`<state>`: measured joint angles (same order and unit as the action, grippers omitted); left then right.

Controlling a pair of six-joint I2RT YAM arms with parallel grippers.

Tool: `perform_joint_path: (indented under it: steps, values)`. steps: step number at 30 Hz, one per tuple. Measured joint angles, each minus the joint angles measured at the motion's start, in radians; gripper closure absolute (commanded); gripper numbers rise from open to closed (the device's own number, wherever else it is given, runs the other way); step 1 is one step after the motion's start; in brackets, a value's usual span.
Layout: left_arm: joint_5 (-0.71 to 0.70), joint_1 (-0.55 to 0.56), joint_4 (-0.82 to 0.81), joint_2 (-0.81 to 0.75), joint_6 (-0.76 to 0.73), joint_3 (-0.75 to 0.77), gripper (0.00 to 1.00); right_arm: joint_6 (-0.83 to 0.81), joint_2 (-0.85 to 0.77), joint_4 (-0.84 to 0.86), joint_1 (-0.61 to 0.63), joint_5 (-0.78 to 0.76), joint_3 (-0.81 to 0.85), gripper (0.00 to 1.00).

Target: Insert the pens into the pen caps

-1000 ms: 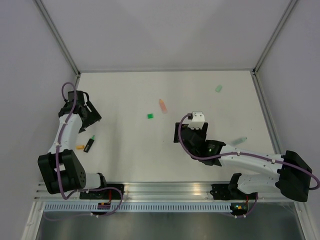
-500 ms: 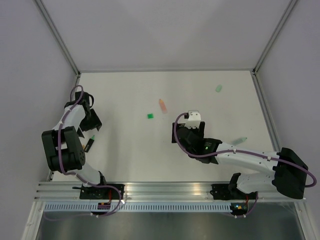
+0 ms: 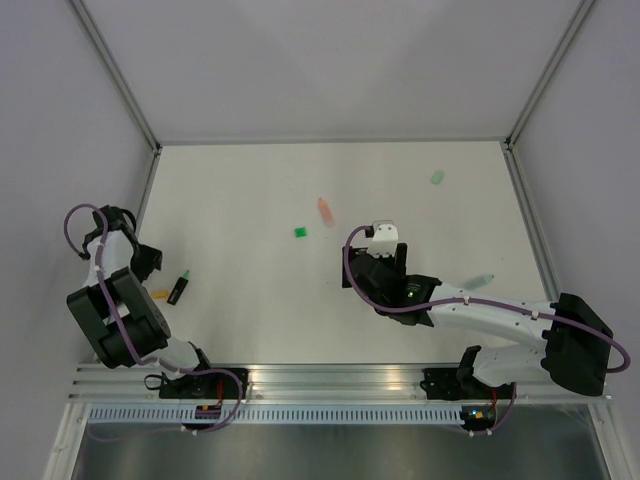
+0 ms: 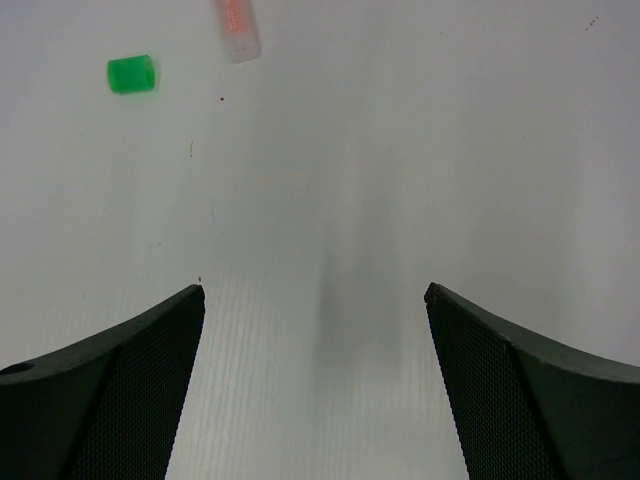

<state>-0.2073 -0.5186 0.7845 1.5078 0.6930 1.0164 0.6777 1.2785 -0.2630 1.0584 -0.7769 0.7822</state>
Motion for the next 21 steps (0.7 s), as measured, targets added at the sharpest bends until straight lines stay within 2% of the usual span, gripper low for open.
perform_joint_path:
  steps: [3, 12, 21]
  values:
    - [-0.002, -0.041, -0.001, -0.002, 0.058, -0.022, 0.27, 0.0, 0.0, 0.0, 0.0, 0.006, 0.001, 0.03]
    - [-0.002, -0.042, 0.018, 0.093, 0.187, -0.029, 0.3, 0.0, 0.029, -0.008, 0.0, 0.015, 0.016, 0.03]
    - [-0.021, -0.042, -0.002, 0.099, 0.259, -0.048, 0.32, 0.0, 0.035, -0.009, 0.0, 0.021, 0.024, 0.03]
